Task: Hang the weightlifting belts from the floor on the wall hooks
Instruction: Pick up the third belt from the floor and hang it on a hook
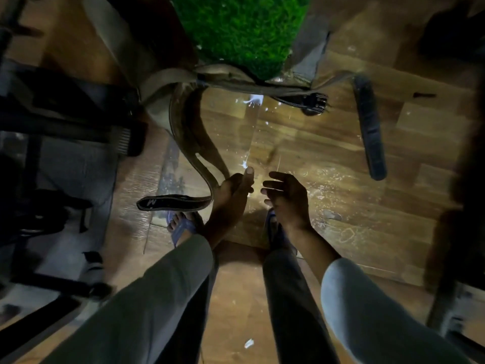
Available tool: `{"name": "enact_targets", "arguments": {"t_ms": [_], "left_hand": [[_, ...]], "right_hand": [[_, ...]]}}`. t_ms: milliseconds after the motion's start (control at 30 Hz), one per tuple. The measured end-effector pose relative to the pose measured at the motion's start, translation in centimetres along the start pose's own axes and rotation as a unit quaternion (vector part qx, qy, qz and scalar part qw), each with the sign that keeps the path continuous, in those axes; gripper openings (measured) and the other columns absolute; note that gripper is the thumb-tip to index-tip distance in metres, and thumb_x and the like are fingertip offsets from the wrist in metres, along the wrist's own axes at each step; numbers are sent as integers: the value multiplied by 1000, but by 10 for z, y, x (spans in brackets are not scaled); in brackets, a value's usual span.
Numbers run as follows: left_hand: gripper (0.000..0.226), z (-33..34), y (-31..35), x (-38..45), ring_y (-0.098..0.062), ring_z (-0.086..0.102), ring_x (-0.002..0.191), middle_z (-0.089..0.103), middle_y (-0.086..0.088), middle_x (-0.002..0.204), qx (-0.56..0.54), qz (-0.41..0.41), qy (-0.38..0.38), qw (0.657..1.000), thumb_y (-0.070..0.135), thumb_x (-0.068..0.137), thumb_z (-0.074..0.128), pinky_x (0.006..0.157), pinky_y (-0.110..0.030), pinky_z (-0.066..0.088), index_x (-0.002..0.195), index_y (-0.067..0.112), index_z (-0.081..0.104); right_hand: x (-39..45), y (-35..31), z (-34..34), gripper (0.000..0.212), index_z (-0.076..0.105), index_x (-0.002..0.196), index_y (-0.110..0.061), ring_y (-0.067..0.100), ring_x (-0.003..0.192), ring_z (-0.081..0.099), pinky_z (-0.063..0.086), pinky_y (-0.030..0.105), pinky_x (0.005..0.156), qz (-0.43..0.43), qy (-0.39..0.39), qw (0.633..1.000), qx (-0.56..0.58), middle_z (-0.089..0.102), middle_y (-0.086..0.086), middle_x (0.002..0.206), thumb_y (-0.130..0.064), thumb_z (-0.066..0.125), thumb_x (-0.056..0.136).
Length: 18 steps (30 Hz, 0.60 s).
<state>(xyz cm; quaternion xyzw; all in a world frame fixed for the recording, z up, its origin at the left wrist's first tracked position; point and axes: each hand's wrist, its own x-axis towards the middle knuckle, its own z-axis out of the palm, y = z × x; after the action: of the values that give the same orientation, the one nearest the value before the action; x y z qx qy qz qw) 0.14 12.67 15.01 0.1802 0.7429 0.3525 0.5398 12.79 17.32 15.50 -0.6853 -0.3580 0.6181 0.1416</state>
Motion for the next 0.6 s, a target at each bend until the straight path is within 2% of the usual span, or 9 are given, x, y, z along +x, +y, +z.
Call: {"name": "enact_targets", "arguments": {"t_ms": [67,133,200,267,333,433,500,600], "left_hand": [[59,18,-2,11,-21,73,88,76,-8,87,1,11,19,1000,66,97,46,91,-45,57,92,15,74],[54,33,-5,21,-21,72,87,75,-12,89,-25,16,44,999,52,106,46,85,-34,55,94,6,72],[47,44,-5,27,-26,71,89,72,-15,88,-53,20,69,996,42,109,45,82,-31,54,93,6,70],[45,47,-11,32,-26,70,90,71,-8,85,-76,18,99,992,43,108,46,86,-35,54,91,9,70],[46,39,-17,34,-24,70,87,71,-5,83,-62,13,116,991,45,108,46,86,-38,56,91,9,70],[50,10,-34,31,-30,69,83,70,-12,80,-26,13,129,991,51,105,47,83,-52,58,88,7,67],[50,-14,-49,29,-31,69,79,70,-14,80,-7,7,139,990,53,103,48,78,-53,58,87,9,68],[45,-52,-77,28,-28,69,80,71,-5,79,13,-10,153,988,57,101,49,77,-54,58,84,18,66]], "right_hand": [[16,10,-10,40,69,117,-19,22,97,76,60,41,79,-6,-8,1000,-6,78,5,104,8,56,90],[27,18,-16,41,68,120,-14,25,98,76,59,42,78,-15,-15,1000,-5,77,8,106,11,53,91],[36,29,-18,39,67,122,-10,28,98,75,58,42,76,-26,-27,999,-11,76,12,107,12,53,92],[42,43,-17,34,67,119,-9,27,92,75,57,40,72,-30,-44,999,-12,75,13,105,11,53,95],[44,55,-12,29,68,114,-10,26,84,73,55,35,68,2,-55,998,27,74,13,100,7,50,100],[35,65,10,27,66,118,-9,36,93,70,55,45,80,-5,-78,997,1,71,20,105,7,51,100],[27,67,30,31,66,120,-10,38,98,72,57,50,83,-15,-89,995,-39,73,20,108,8,51,99],[20,71,67,31,67,118,-14,39,100,73,58,51,82,-16,-100,992,-81,74,19,108,5,51,99]]}}
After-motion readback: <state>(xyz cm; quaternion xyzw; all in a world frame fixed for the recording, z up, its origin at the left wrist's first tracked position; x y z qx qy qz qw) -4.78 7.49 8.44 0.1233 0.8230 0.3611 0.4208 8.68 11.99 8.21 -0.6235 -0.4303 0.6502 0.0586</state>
